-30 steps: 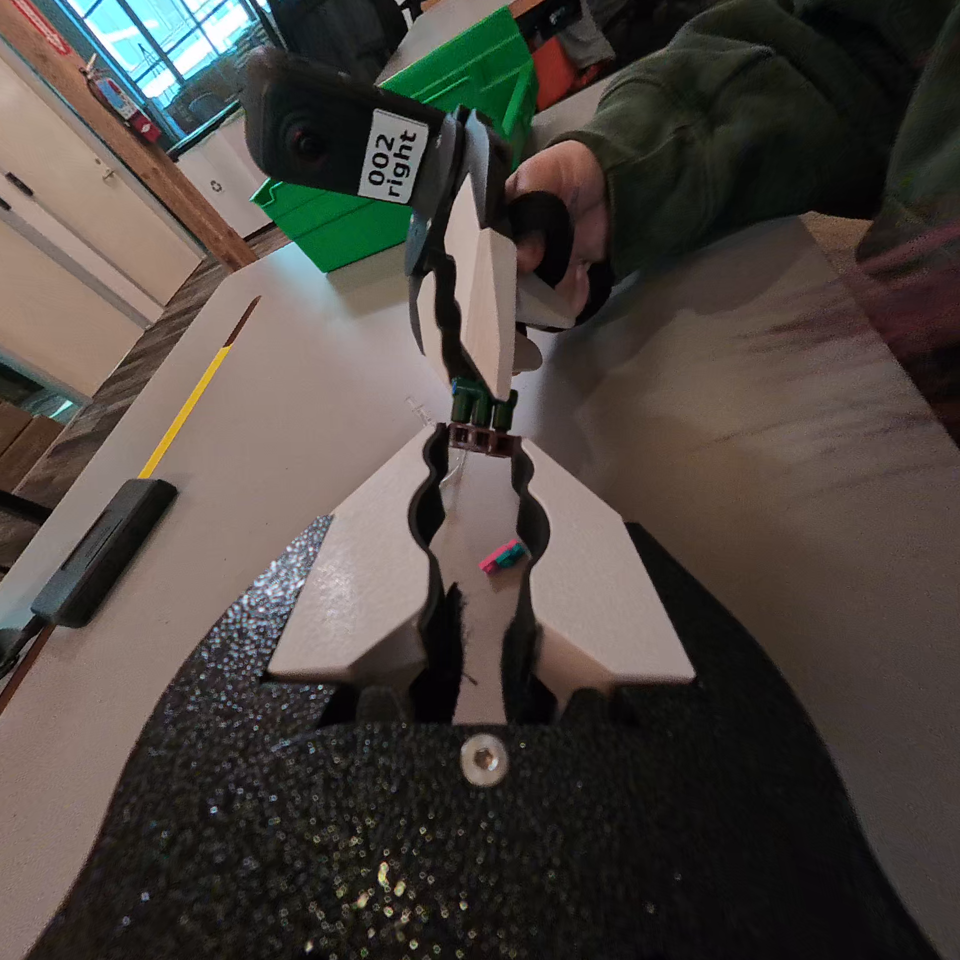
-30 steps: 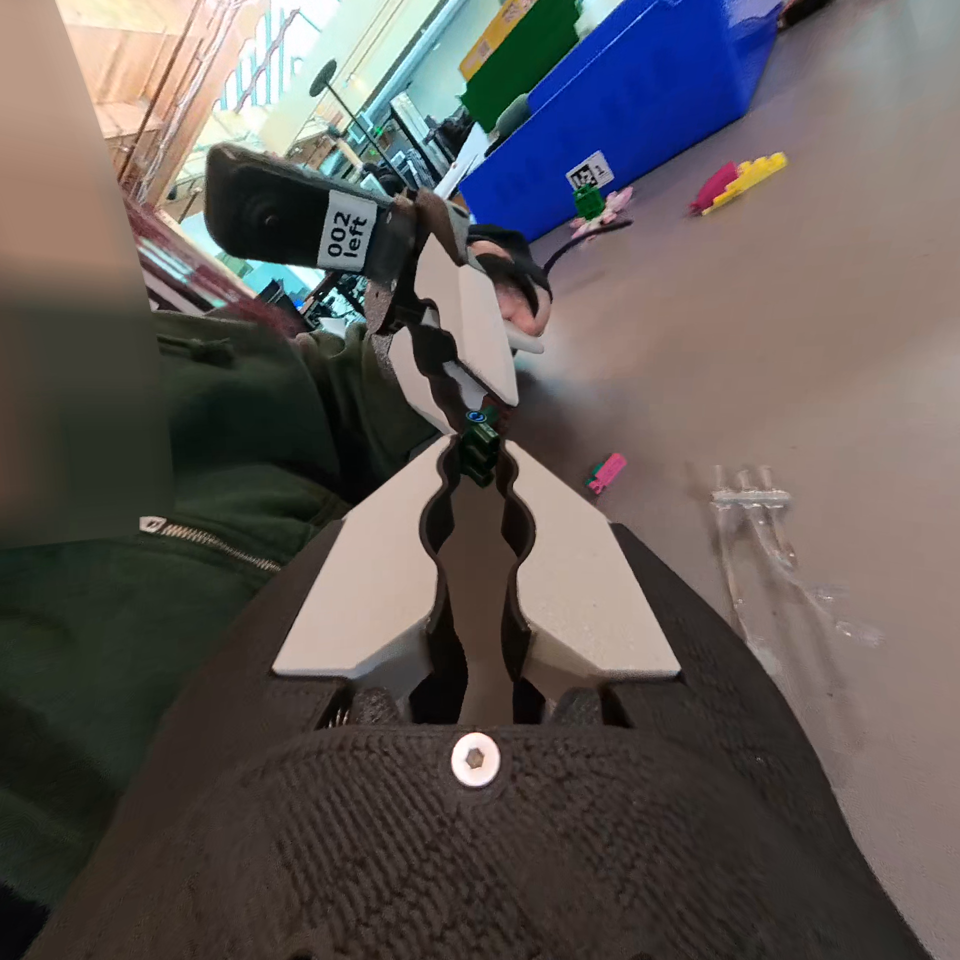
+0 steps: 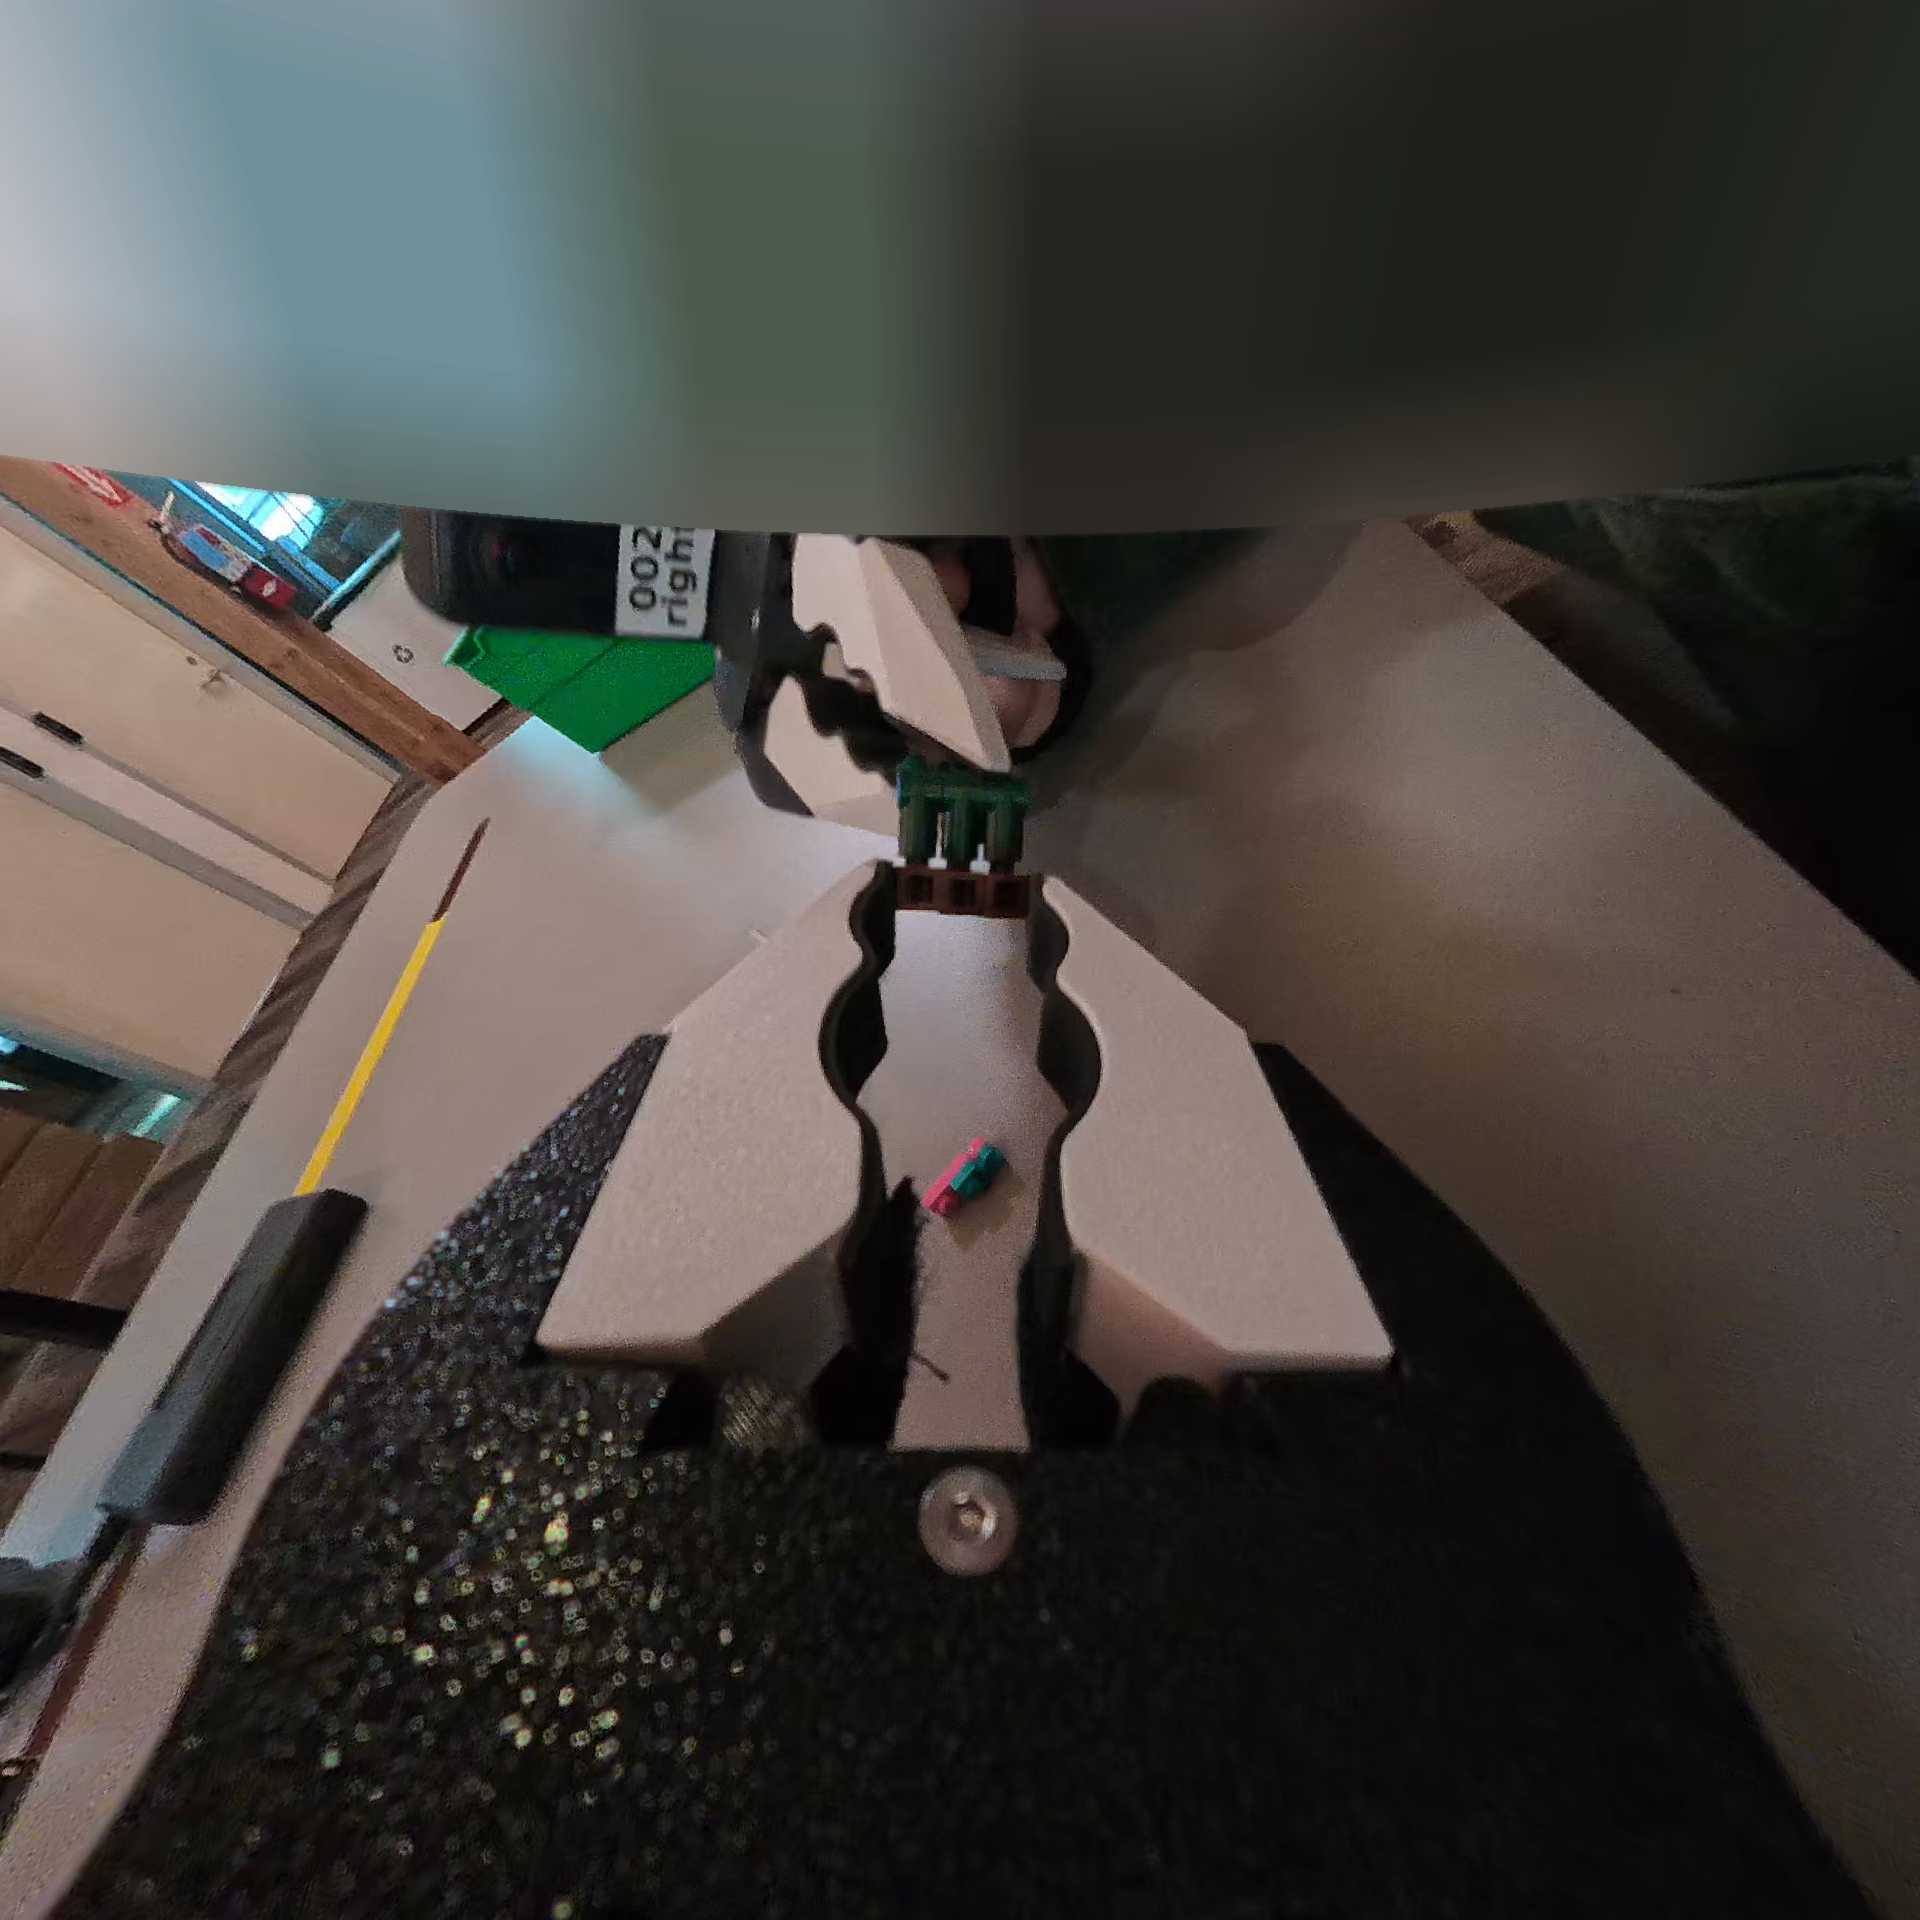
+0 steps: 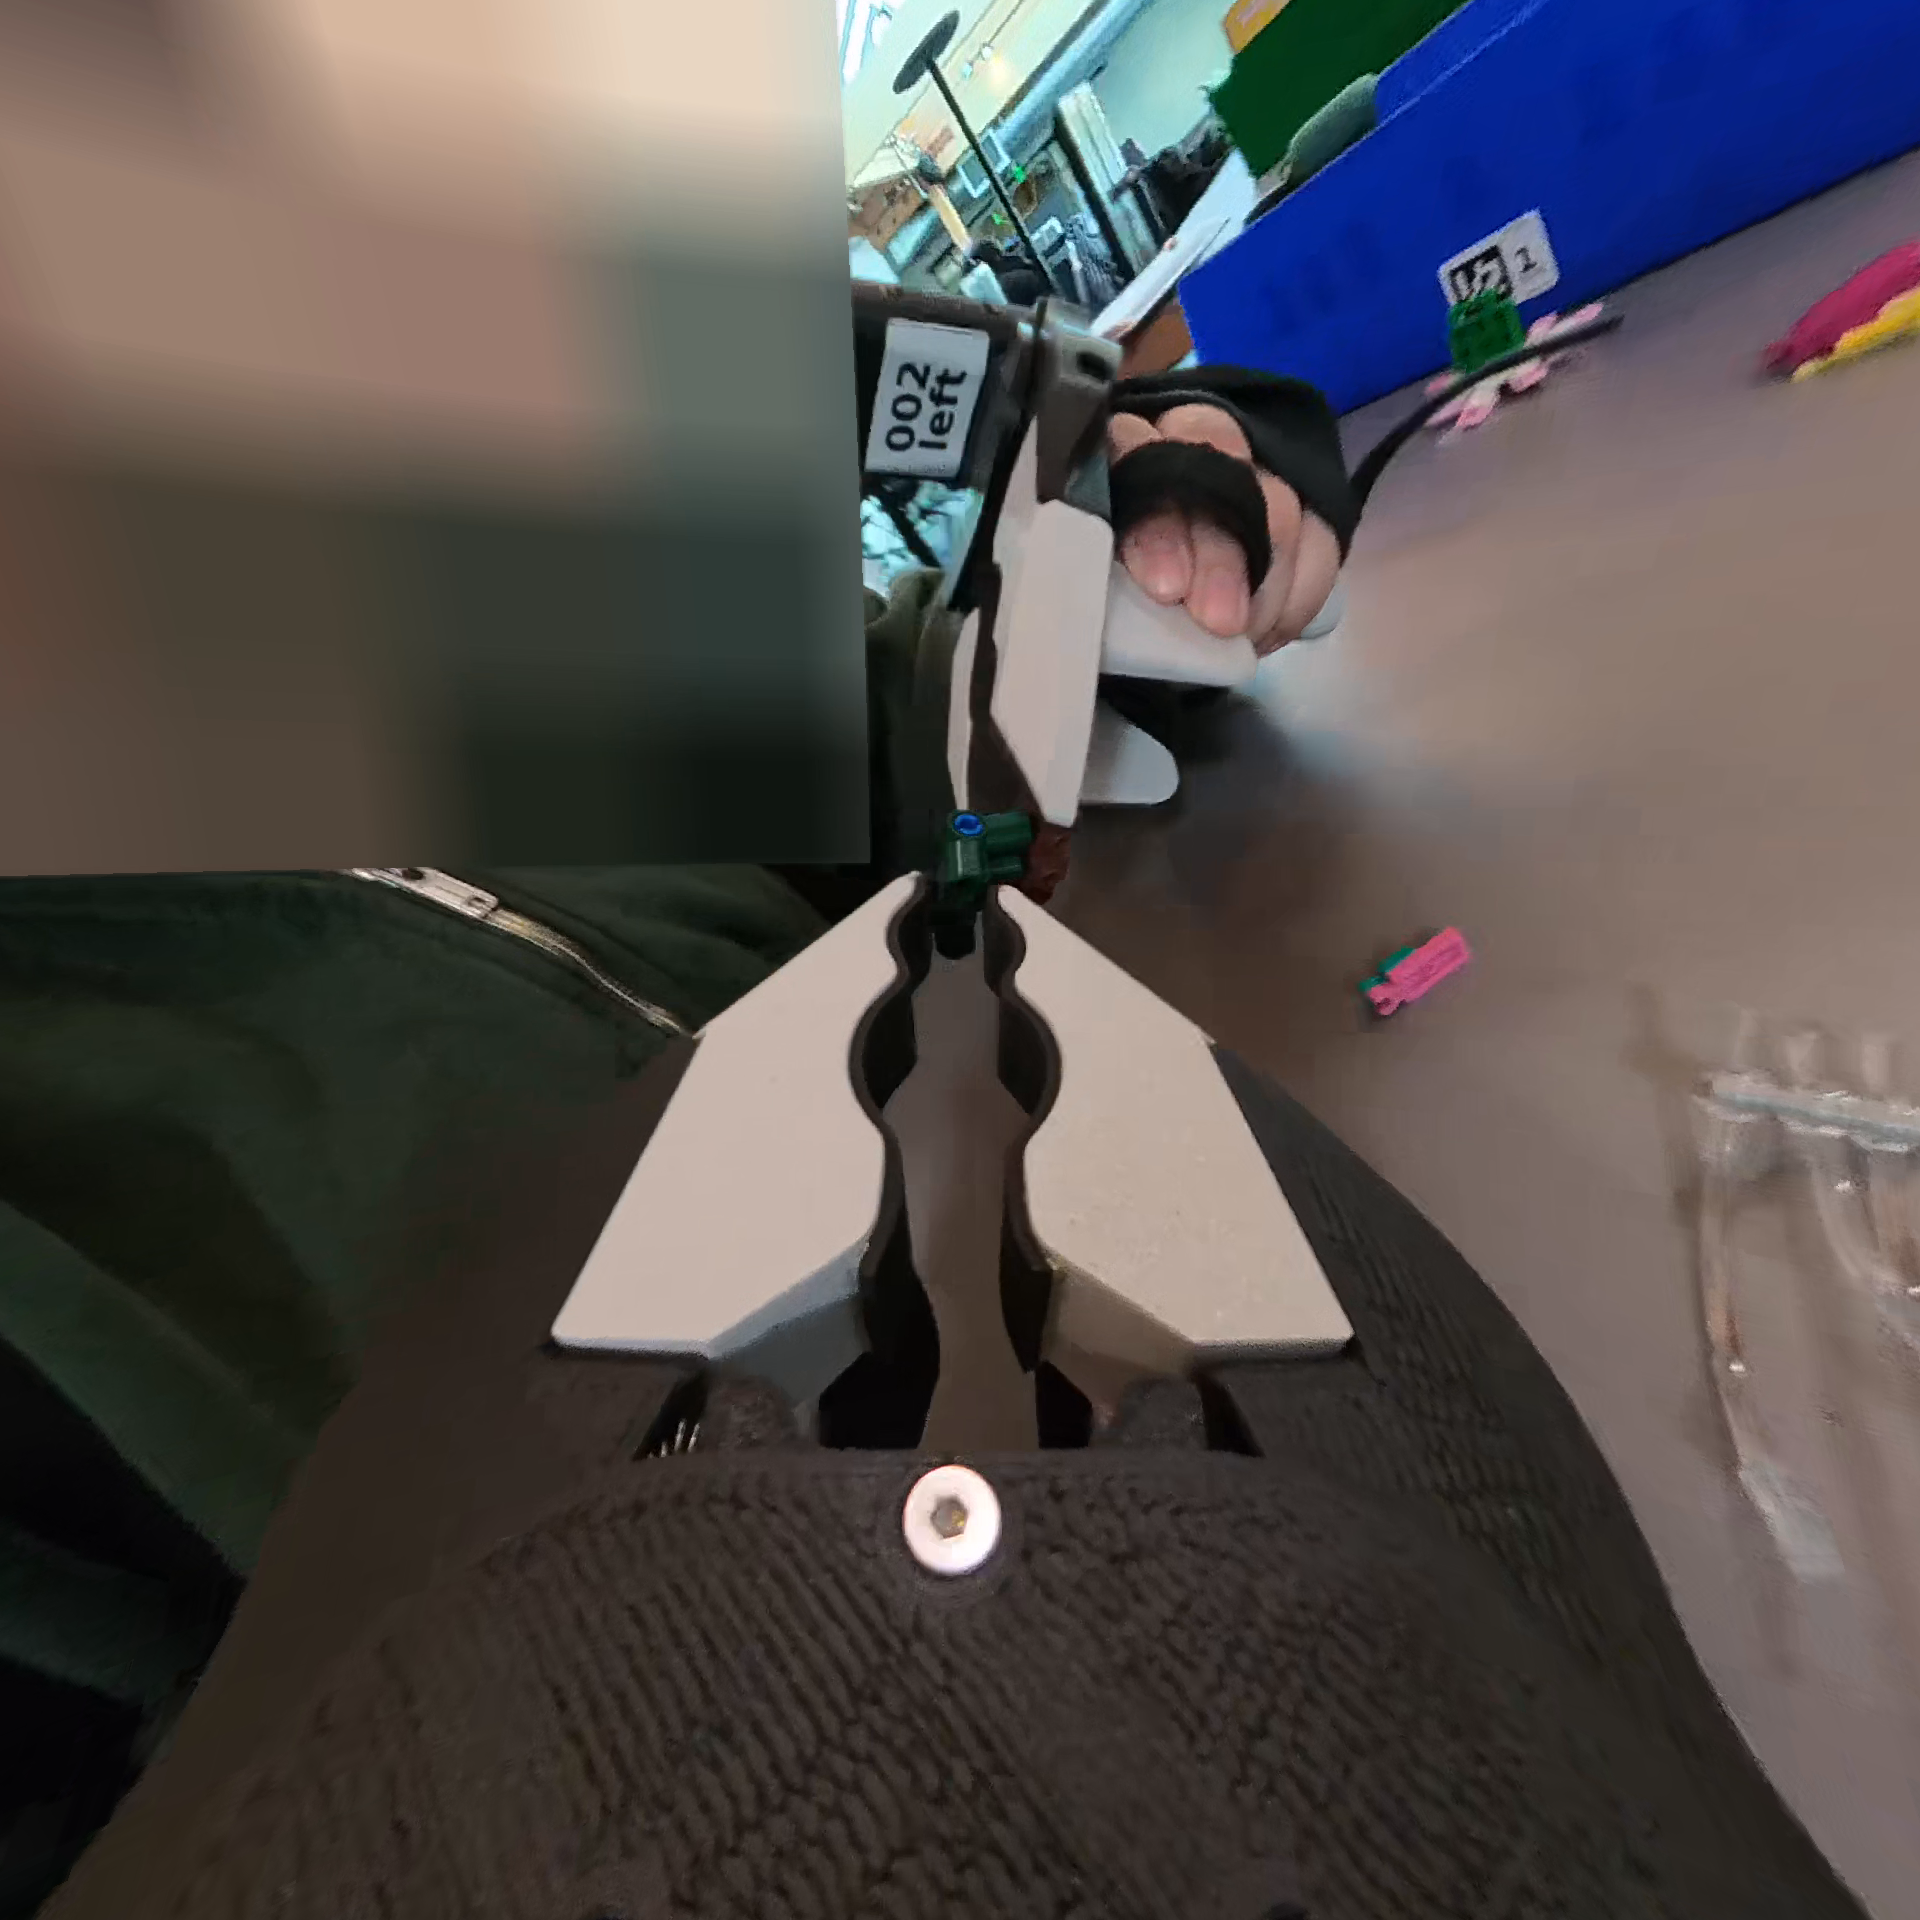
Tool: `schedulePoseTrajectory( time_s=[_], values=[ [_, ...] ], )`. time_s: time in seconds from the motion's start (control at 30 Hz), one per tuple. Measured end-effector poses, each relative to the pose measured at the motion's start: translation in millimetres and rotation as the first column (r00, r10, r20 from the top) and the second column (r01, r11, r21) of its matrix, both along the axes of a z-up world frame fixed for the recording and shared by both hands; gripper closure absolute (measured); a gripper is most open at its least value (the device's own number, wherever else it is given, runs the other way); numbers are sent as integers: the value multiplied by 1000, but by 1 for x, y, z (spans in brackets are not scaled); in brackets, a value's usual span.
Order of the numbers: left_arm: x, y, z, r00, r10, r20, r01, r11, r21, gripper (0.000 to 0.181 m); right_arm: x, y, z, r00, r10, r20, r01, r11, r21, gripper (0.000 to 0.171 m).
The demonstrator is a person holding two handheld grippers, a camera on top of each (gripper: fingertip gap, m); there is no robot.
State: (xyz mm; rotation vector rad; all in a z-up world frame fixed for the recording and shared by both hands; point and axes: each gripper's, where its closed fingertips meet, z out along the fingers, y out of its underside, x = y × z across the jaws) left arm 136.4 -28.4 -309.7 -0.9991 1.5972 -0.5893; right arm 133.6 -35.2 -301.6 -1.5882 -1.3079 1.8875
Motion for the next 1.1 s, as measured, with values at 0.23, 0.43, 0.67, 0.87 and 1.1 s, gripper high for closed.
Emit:
schedulePoseTrajectory(
  time_s=[0.23, 0.43, 0.67, 0.87, 1.1],
  values=[
    [-4, 5, 4, 995, -43, 90, 80, 887, -455, 153, -1, 11, -19, 990, -138, 43, 96, 852, 515, 166],
    [-6, 14, -2, 998, 2, 57, 26, 878, -479, 162, -3, 23, -27, 971, -238, 2, 127, 524, 842, 166],
    [-9, 24, -6, 998, 41, 49, -1, 779, -627, 158, -2, 41, -37, 951, -305, -54, 25, -98, 995, 166],
    [-10, 28, -7, 997, 66, 28, -34, 778, -627, 166, -2, 45, -36, 951, -298, -80, -16, -309, 951, 166],
    [-6, 28, -13, 998, 50, 34, -6, 648, -762, 139, -6, 37, -35, 966, -239, -94, -21, -440, 898, 166]
  ],
)
